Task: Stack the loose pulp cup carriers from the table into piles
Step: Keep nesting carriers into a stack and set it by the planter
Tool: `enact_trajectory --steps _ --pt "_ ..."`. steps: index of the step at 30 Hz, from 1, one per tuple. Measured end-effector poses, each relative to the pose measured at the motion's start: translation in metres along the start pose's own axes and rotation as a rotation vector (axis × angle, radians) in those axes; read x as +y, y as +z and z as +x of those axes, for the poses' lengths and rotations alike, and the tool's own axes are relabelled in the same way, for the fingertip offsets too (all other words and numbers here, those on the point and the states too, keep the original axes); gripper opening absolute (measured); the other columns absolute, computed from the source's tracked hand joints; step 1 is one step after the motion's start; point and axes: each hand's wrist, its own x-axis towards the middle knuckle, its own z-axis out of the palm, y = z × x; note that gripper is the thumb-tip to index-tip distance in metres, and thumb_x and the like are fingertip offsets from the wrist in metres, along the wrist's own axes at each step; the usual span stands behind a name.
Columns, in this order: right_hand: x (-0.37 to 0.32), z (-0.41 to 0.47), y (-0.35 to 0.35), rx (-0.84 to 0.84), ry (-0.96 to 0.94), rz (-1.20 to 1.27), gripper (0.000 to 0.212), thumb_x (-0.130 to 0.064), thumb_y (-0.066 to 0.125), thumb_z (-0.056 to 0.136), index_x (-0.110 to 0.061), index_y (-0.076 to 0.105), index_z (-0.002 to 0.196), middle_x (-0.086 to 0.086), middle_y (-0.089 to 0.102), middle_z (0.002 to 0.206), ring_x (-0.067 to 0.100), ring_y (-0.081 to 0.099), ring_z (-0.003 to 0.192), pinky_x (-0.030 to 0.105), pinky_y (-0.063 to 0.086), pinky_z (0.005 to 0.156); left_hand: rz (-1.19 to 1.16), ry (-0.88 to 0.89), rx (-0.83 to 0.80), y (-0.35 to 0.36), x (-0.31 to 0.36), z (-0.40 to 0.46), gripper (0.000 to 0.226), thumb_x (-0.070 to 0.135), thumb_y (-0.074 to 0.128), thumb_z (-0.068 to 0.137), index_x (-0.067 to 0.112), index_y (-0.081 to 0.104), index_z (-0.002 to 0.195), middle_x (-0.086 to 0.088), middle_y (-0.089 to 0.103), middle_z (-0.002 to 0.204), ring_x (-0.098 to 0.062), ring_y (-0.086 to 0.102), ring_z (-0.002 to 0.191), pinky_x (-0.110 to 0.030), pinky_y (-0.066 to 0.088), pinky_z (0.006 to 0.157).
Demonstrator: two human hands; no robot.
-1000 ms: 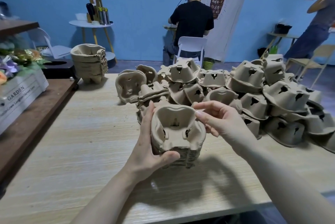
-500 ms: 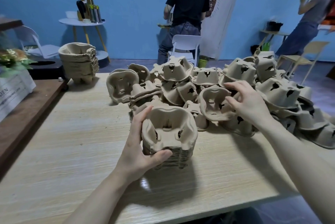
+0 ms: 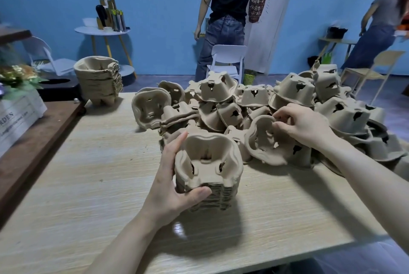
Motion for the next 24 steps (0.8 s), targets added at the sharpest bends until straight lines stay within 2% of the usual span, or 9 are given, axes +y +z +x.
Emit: enact_trajectory --steps 3,6,7,9,12,15,18,21,24 --pt "0.0 -0.005 -0.005 -0.025 0.073 0.192 0.009 -0.026 0.076 0.083 -0.021 0.068 0.083 -0.011 0.06 0.071 0.008 0.052 0.065 0.009 0.035 0.057 0.0 -0.002 0.001 0.0 0.001 0.0 0.1 0.072 0.073 0.069 0.034 0.029 0.151 -0.003 0.033 0.156 -0.022 0.035 0.145 -0.029 0.034 0.115" --pt "0.004 -0.011 -0.013 -0.032 0.111 0.339 0.012 -0.029 0.079 0.078 -0.025 0.068 0.075 -0.008 0.064 0.067 0.014 0.054 0.064 0.03 0.043 0.065 -0.001 -0.008 -0.003 0.0 0.001 0.0 0.101 0.072 0.073 0.069 0.033 0.028 0.151 -0.004 0.033 0.156 -0.023 0.036 0.144 -0.035 0.036 0.115" --pt "0.002 -0.014 -0.016 -0.03 0.121 0.43 0.012 -0.026 0.079 0.079 -0.023 0.068 0.076 -0.005 0.066 0.07 0.014 0.054 0.064 0.031 0.043 0.064 0.005 -0.009 -0.003 -0.001 0.001 0.0 0.101 0.072 0.073 0.068 0.033 0.028 0.151 -0.003 0.034 0.155 -0.023 0.037 0.143 -0.038 0.036 0.115" --pt "-0.004 -0.024 -0.021 -0.016 0.126 0.647 0.009 -0.015 0.077 0.082 -0.013 0.068 0.08 0.003 0.066 0.072 0.007 0.053 0.061 0.02 0.042 0.057 0.013 -0.014 0.0 0.0 0.0 0.0 0.102 0.073 0.072 0.068 0.034 0.028 0.151 -0.002 0.034 0.155 -0.023 0.037 0.143 -0.041 0.037 0.114" --pt "-0.02 -0.037 -0.025 0.028 0.13 0.864 0.007 -0.007 0.071 0.085 -0.006 0.065 0.085 -0.005 0.061 0.064 -0.003 0.049 0.05 0.007 0.037 0.048 0.008 -0.023 0.002 0.0 0.001 0.0 0.103 0.073 0.073 0.067 0.034 0.028 0.151 -0.002 0.034 0.155 -0.023 0.037 0.143 -0.044 0.037 0.114" --pt "-0.037 -0.044 -0.032 0.095 0.183 1.094 0.008 -0.018 0.074 0.078 -0.016 0.067 0.081 -0.01 0.058 0.059 0.002 0.044 0.048 0.01 0.033 0.043 0.012 -0.018 0.006 0.0 0.001 0.0 0.103 0.072 0.073 0.068 0.03 0.03 0.152 -0.003 0.034 0.155 -0.023 0.037 0.143 -0.046 0.036 0.115" --pt "-0.056 -0.048 -0.041 0.122 0.228 1.273 0.019 -0.034 0.081 0.066 -0.023 0.07 0.077 -0.005 0.067 0.071 0.012 0.046 0.06 0.017 0.032 0.046 0.011 -0.021 0.004 0.001 0.002 -0.001 0.104 0.071 0.073 0.069 0.027 0.027 0.152 -0.004 0.034 0.156 -0.024 0.036 0.144 -0.041 0.035 0.117" --pt "-0.078 -0.053 -0.042 0.054 0.286 1.44 0.019 -0.026 0.076 0.065 -0.018 0.066 0.079 -0.005 0.068 0.069 0.007 0.049 0.054 0.014 0.035 0.043 0.011 -0.024 0.005 0.0 0.004 -0.001 0.102 0.07 0.073 0.07 0.029 0.027 0.151 -0.007 0.034 0.155 -0.024 0.036 0.144 -0.03 0.034 0.116" --pt "-0.1 -0.062 -0.033 -0.1 0.365 1.502 0.017 -0.025 0.073 0.065 -0.017 0.063 0.077 -0.004 0.065 0.065 0.003 0.05 0.051 0.012 0.038 0.043 0.003 -0.005 0.003 0.001 0.003 0.0 0.099 0.065 0.075 0.071 0.031 0.028 0.152 -0.009 0.034 0.154 -0.028 0.036 0.143 -0.04 0.035 0.116"
